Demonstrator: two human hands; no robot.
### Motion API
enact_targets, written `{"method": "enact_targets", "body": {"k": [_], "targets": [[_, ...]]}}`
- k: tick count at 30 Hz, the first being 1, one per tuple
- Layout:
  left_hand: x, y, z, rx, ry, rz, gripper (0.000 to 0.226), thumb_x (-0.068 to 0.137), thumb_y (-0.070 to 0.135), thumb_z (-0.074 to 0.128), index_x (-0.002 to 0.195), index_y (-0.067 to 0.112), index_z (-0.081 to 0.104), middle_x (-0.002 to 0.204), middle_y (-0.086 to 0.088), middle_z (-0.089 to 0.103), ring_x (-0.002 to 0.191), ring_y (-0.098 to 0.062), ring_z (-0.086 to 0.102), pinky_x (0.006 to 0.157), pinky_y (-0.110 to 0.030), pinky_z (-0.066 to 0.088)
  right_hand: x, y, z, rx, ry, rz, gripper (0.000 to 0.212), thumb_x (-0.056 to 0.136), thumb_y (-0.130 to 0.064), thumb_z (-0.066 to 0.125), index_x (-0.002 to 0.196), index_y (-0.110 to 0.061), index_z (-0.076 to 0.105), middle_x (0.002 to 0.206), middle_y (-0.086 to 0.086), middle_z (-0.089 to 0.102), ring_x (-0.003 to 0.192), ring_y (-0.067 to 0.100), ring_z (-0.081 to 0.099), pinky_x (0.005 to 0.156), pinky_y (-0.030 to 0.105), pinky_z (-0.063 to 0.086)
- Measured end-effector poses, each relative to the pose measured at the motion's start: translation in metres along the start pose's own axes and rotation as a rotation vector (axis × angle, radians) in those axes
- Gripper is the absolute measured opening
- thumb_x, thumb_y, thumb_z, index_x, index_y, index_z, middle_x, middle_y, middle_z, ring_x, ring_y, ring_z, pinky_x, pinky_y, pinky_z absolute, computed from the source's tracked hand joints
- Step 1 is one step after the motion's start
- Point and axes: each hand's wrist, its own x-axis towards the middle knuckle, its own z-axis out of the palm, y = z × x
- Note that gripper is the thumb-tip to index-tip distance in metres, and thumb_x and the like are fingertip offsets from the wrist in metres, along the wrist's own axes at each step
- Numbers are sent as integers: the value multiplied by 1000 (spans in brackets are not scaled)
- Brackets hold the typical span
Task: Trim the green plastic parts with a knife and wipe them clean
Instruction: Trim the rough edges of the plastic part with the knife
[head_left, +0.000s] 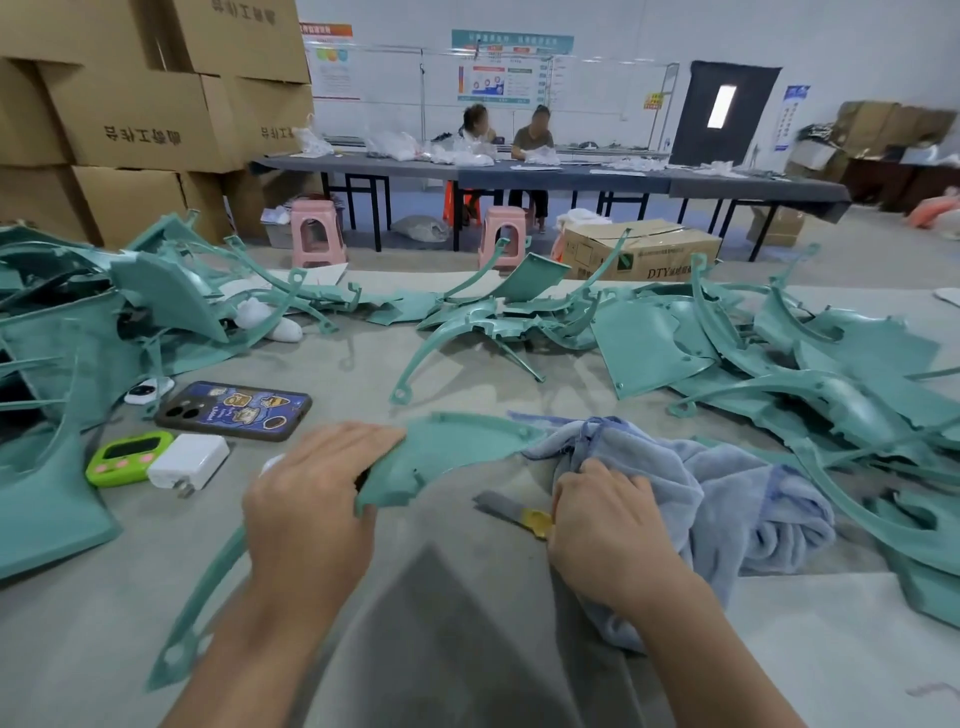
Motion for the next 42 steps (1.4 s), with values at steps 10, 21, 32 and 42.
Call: {"method": "enact_targets", "body": {"k": [10, 21, 32, 42], "targets": [[-6, -25, 42, -169, -229, -629, 44, 78, 30, 83, 52, 30, 47, 55, 9, 45, 56, -1, 44, 50, -22, 30, 3, 17, -3, 324, 197, 168, 24, 96, -24, 58, 72, -23, 58, 87, -3, 56, 76, 17, 55, 66, 28, 36], [-10, -15, 33, 14, -188, -276, 17, 89, 20, 68, 90, 36, 67, 64, 9, 64, 59, -23, 58, 52, -23, 28, -16, -28, -13, 959, 487, -19, 15, 87, -29, 61, 73, -29, 67, 64, -10, 66, 59, 8, 58, 56, 14, 38], [-13, -18, 42, 29, -146, -320, 17, 86, 20, 72, 91, 34, 79, 81, 7, 77, 73, -25, 70, 61, -24, 39, -3, -7, -10, 929, 421, 209, 47, 93, -3, 63, 50, -19, 58, 38, -12, 50, 35, 4, 46, 39, 12, 31], [-14, -19, 43, 6, -135, -296, 14, 88, 21, 73, 93, 32, 79, 79, 4, 76, 71, -28, 70, 61, -27, 45, 0, 1, -2, 1000, 377, 154, 43, 93, -5, 65, 52, -17, 61, 40, -11, 49, 37, 3, 41, 39, 12, 31]]}}
